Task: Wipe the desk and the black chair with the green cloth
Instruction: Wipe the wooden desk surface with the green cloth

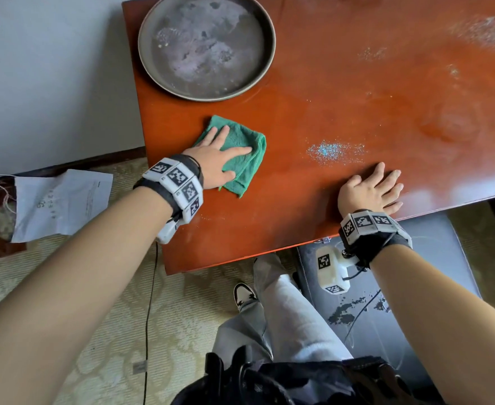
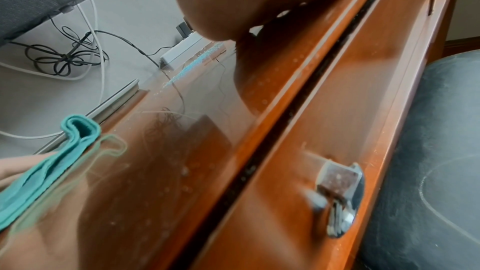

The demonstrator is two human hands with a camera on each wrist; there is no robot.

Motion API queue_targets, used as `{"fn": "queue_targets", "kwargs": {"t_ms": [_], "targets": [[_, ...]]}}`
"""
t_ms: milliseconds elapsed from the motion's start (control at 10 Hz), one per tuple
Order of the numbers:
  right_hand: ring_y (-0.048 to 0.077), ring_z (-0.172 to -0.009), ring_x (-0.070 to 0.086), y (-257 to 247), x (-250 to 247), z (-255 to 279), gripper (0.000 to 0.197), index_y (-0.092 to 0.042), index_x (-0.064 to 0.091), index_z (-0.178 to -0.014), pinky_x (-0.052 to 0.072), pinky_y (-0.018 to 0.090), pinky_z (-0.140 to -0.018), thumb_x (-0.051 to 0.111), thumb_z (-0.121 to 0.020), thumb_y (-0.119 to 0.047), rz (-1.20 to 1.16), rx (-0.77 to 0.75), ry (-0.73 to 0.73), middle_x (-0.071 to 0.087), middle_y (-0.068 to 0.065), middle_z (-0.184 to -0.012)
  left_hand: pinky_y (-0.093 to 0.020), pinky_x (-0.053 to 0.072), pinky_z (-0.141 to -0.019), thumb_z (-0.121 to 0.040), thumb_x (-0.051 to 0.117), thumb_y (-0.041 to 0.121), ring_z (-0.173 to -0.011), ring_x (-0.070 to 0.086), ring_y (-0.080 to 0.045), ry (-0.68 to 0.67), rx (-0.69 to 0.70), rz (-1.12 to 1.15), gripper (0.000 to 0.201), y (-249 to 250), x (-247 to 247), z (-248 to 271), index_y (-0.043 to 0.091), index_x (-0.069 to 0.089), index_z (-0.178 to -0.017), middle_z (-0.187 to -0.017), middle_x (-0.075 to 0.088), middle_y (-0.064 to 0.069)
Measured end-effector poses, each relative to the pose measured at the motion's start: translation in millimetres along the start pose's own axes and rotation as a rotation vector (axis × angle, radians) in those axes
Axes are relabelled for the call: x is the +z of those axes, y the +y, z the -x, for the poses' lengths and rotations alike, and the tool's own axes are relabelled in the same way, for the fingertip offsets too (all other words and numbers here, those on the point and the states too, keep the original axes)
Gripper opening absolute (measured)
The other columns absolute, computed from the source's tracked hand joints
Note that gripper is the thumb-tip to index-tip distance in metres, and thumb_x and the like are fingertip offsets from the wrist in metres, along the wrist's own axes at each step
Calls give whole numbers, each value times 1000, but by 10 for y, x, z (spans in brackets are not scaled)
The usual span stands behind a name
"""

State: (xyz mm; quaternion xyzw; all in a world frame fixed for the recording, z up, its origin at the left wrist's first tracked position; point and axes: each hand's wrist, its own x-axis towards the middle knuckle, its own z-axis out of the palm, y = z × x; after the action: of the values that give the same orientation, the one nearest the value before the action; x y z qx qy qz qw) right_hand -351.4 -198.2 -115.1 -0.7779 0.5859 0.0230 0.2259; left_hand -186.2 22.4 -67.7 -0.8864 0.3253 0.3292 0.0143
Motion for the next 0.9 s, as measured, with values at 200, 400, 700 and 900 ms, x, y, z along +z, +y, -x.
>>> {"fn": "queue_targets", "kwargs": {"t_ms": [200, 400, 700, 900], "targets": [[26, -146, 0, -7, 23, 1, 58, -24, 13, -151, -1, 49, -116, 29, -95, -27, -8, 4, 33, 0, 3, -160, -50, 14, -115, -97, 36, 34, -144, -12, -34, 85, -202, 73, 56, 108, -81, -120, 41, 11, -147, -157, -16, -12], [26, -146, 0, 3, 37, -16, 58, -24, 13, -151, -1, 49, -116, 30, -96, -27, 3, 5, 34, 0, 3, -159, -56, 5, -115, -98, 36, 31, -142, -9, -42, 146, -264, 75, 47, 413, -186, -421, 30, 20, -142, -156, -13, -20], [27, -146, -1, 4, 34, -2, 58, -24, 11, -151, -1, 49, -116, 28, -96, -28, 17, 1, 28, -1, 4, -159, -57, 6, -115, -97, 38, 32, -143, -8, -41, 119, -45, -89, 50, 533, -191, -495, 27, 20, -144, -157, -11, -17], [27, -146, 0, 0, 26, -5, 58, -23, 10, -151, -1, 49, -116, 28, -96, -28, 19, -2, 24, -2, 4, -159, -53, 7, -115, -96, 39, 37, -144, -11, -37, 18, 232, -320, 55, 446, -10, -266, 30, 16, -146, -157, -14, -13]]}}
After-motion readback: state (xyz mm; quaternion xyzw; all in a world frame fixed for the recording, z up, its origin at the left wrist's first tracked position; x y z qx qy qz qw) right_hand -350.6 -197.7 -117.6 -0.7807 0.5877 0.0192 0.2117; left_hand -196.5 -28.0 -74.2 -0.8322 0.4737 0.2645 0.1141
